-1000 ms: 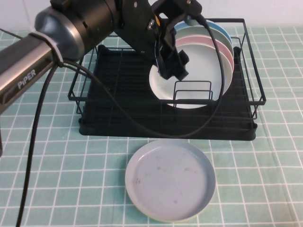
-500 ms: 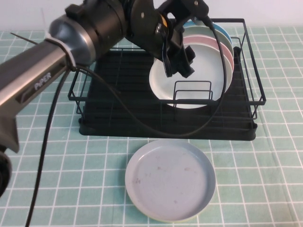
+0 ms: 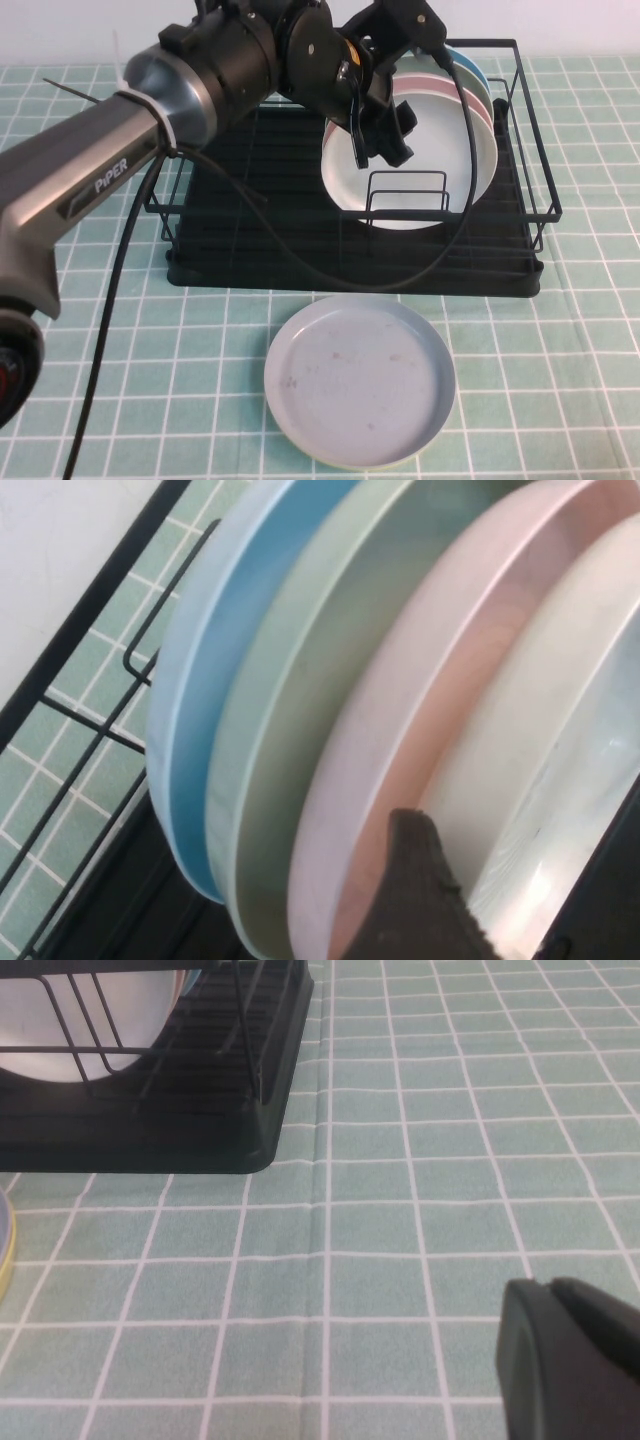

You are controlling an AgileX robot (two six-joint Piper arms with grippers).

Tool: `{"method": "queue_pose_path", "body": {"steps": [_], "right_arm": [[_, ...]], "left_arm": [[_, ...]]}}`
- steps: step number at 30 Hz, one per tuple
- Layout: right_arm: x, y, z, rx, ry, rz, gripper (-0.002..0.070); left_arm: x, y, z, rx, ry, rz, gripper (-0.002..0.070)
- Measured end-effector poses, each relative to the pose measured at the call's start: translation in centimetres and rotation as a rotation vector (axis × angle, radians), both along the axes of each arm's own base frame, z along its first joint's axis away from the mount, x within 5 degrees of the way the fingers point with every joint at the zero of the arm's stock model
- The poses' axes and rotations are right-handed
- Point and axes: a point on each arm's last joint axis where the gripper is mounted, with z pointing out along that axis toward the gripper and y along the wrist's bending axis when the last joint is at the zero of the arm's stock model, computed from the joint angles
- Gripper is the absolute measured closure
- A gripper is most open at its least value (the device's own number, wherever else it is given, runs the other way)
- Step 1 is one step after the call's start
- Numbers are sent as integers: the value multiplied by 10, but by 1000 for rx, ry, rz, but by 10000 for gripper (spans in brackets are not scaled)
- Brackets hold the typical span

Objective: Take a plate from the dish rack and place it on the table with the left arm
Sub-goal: Grasp the plate from the shelf

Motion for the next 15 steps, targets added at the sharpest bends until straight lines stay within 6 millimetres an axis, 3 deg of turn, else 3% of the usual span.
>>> {"method": "queue_pose_path", "body": {"steps": [7, 12, 15], "right_arm": [[0, 0, 0, 0, 0, 0, 694], [0, 0, 0, 0, 0, 0, 694], [0, 0, 0, 0, 0, 0, 694]], "left_arm": [[1, -2, -2, -6, -5, -6, 257], [7, -6, -15, -7, -7, -6, 260], [10, -8, -19, -13, -11, -5, 302]]}}
